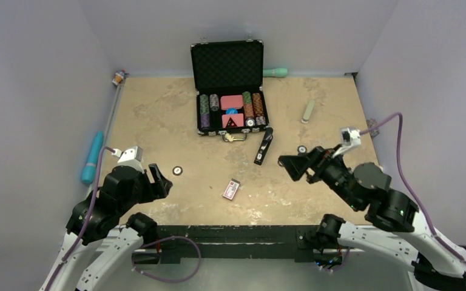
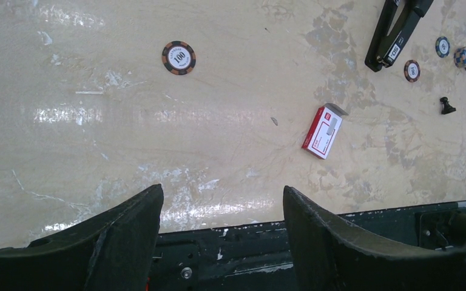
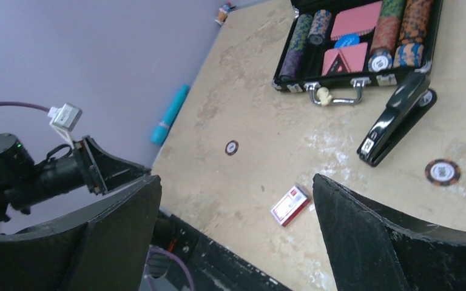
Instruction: Unload the staples from the stapler
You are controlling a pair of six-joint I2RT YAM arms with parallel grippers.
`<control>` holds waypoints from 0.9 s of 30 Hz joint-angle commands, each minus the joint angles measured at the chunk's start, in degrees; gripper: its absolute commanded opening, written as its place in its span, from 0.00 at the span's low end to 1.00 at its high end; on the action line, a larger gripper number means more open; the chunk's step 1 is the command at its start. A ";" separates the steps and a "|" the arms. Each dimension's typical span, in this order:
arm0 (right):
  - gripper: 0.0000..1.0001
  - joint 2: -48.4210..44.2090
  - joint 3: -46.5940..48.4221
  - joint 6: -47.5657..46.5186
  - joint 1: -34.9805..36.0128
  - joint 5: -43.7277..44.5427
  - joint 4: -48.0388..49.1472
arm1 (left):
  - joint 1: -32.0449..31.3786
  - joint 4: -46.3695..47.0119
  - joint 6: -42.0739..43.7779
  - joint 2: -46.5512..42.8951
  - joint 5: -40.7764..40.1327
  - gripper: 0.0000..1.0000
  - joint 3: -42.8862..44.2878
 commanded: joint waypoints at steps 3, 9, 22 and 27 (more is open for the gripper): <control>0.99 -15.93 -13.75 16.00 0.04 -6.77 -3.08 | 0.10 2.00 1.14 -0.22 0.34 0.76 -0.10; 0.99 -24.61 -19.44 22.26 0.05 -9.85 -4.02 | 0.10 2.19 1.53 0.32 0.95 0.76 -0.07; 0.99 -20.93 -18.58 23.34 0.01 -11.21 -4.68 | 0.12 2.19 1.38 0.84 1.37 0.76 -0.18; 0.99 -21.12 -19.57 23.81 0.03 -13.04 -3.68 | 0.11 2.27 1.47 1.04 1.61 0.76 -0.28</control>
